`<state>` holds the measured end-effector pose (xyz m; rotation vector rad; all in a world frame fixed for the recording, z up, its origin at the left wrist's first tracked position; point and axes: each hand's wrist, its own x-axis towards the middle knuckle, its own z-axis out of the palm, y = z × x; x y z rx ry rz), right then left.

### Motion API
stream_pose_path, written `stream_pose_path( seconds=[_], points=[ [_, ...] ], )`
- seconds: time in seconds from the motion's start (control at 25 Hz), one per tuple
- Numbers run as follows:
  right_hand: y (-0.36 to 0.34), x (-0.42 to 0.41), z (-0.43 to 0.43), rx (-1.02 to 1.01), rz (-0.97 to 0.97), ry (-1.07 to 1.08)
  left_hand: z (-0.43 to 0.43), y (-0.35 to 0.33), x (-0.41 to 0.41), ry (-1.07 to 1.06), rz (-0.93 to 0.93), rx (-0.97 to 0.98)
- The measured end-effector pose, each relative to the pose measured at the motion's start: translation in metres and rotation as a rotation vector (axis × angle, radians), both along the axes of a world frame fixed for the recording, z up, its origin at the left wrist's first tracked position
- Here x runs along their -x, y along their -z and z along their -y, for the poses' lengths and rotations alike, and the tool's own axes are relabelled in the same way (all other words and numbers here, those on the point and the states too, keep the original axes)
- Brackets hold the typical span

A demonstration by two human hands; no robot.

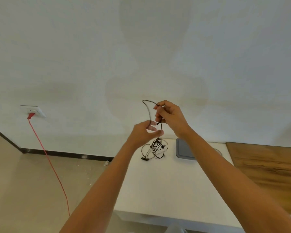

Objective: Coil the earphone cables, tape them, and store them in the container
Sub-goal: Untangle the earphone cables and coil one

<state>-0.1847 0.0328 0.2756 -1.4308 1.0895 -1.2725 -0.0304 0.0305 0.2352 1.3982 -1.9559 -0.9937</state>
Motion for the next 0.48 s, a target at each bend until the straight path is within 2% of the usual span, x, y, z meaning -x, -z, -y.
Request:
stream_pose_path(
  seconds=[0.12,0.2,0.32,0.4,0.48],
  points=[
    [-0.009,-0.002,0.001,0.068,-0.008,-0.037,-0.004,-0.003,0.025,0.022,-0.021,0.056],
    [0.005,0.008,0.004,0.049,-0.071,0.018,-0.001,-0.005,0.030,-0.100,-0.235,-0.005],
    [0.054,0.021,0.001,-0.178,-0.215,-0.087,0.011,-0.007,0.031,-0.251,-0.584,-0.173],
    [0.091,0.021,-0.005,-0.292,-0.221,-0.187,0.021,-0.009,0.030,-0.262,-0.675,-0.221],
    [0.111,0.019,-0.008,-0.304,-0.174,-0.186,0.031,-0.007,0.028,-0.266,-0.695,-0.210]
  ],
)
